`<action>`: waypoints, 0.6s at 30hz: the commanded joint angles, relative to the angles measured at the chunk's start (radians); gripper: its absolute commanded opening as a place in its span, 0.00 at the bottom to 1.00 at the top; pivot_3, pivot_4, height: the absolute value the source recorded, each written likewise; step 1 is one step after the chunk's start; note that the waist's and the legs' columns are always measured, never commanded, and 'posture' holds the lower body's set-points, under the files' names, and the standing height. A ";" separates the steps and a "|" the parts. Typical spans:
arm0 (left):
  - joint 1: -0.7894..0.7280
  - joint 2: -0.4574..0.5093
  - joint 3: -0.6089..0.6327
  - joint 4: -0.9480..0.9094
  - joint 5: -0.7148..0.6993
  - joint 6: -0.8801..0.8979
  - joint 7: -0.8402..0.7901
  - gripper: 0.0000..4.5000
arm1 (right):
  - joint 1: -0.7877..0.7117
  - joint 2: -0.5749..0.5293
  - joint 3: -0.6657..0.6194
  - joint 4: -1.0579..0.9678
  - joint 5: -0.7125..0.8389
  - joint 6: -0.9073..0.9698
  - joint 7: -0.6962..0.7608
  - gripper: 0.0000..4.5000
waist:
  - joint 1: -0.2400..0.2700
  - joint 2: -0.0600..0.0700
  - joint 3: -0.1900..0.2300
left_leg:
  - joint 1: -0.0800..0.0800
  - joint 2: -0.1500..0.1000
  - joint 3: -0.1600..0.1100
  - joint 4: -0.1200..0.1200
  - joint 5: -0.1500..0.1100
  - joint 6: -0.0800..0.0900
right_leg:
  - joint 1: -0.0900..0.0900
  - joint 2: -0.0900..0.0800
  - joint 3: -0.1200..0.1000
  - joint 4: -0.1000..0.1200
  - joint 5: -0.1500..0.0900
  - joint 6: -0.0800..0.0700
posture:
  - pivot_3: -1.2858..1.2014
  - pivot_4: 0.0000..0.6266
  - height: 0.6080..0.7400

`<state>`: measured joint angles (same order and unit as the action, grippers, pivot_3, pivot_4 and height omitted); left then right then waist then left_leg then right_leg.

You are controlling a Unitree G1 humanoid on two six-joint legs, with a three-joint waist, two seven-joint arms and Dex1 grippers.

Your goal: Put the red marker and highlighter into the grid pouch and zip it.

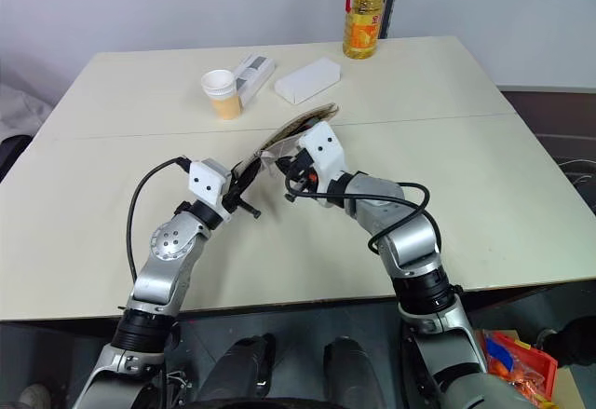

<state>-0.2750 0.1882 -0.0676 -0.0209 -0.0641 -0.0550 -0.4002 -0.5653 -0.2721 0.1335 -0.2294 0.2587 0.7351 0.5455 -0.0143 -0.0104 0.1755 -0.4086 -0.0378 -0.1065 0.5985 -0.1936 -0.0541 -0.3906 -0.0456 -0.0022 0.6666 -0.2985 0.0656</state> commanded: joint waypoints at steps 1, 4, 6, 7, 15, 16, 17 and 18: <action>0.005 0.030 0.013 -0.018 0.017 -0.046 0.003 0.00 | -0.061 -0.030 -0.085 0.009 0.008 -0.028 -0.025 0.02 | -0.001 0.000 0.000 | 0.000 0.000 0.000 0.000 0.000 0.000 | 0.000 0.000 0.000 0.000 0.000 0.000 | 0.52 0.24 1.00; 0.007 0.056 0.019 -0.003 0.027 -0.064 -0.001 0.00 | -0.081 -0.053 -0.117 0.042 -0.004 -0.043 -0.047 0.02 | 0.000 0.000 0.000 | 0.000 0.000 0.000 0.000 0.000 0.000 | 0.000 0.000 0.000 0.000 0.000 0.000 | 0.52 0.24 1.00; 0.010 0.082 0.032 0.009 0.024 -0.077 -0.010 0.00 | -0.098 -0.076 -0.156 0.077 -0.009 -0.055 -0.067 0.02 | 0.000 0.000 0.000 | 0.000 0.000 0.000 0.000 0.000 0.000 | 0.000 0.000 0.000 0.000 0.000 0.000 | 0.52 0.24 1.00; 0.012 0.093 0.037 0.013 0.022 -0.083 -0.014 0.00 | -0.101 -0.087 -0.167 0.087 -0.011 -0.060 -0.071 0.02 | 0.000 0.000 0.000 | 0.000 0.000 0.000 0.000 0.000 0.000 | 0.000 0.000 0.000 0.000 0.000 0.000 | 0.52 0.24 1.00; 0.008 0.089 0.043 0.015 -0.002 -0.076 -0.006 0.00 | 0.018 -0.094 -0.038 -0.075 0.083 -0.004 0.057 0.31 | -0.005 0.000 0.000 | 0.000 0.000 0.000 -0.001 0.000 0.000 | 0.000 0.000 0.000 0.000 0.000 0.000 | 0.52 0.24 1.00; 0.007 0.085 0.040 0.013 0.000 -0.075 -0.003 0.00 | 0.030 -0.082 -0.006 -0.095 0.077 0.000 0.051 0.44 | -0.006 0.000 0.000 | 0.000 0.001 0.001 -0.001 0.000 0.000 | -0.001 0.000 0.001 0.000 0.000 0.000 | 0.52 0.24 1.00; 0.007 0.080 0.038 0.012 0.003 -0.075 -0.001 0.00 | 0.039 -0.071 0.019 -0.108 0.071 0.005 0.045 0.56 | -0.006 0.000 0.000 | 0.000 0.001 0.001 -0.001 0.000 0.000 | -0.001 0.000 0.001 0.000 0.000 0.000 | 0.52 0.24 1.00; 0.007 0.076 0.037 0.011 0.005 -0.074 0.000 0.00 | 0.044 -0.063 0.035 -0.117 0.068 0.009 0.039 0.66 | -0.006 0.000 0.000 | 0.000 0.001 0.000 -0.001 0.000 0.000 | -0.001 0.000 0.000 0.000 0.000 0.000 | 0.52 0.24 1.00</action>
<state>-0.2558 0.2634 -0.0346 0.0198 -0.0531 -0.1131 -0.4097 -0.5114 -0.3445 0.1572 -0.2862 0.3220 0.7469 0.5920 -0.0200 -0.0102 0.1756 -0.4085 -0.0370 -0.1062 0.5977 -0.1937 -0.0539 -0.3912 -0.0456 -0.0018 0.6670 -0.2986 0.0655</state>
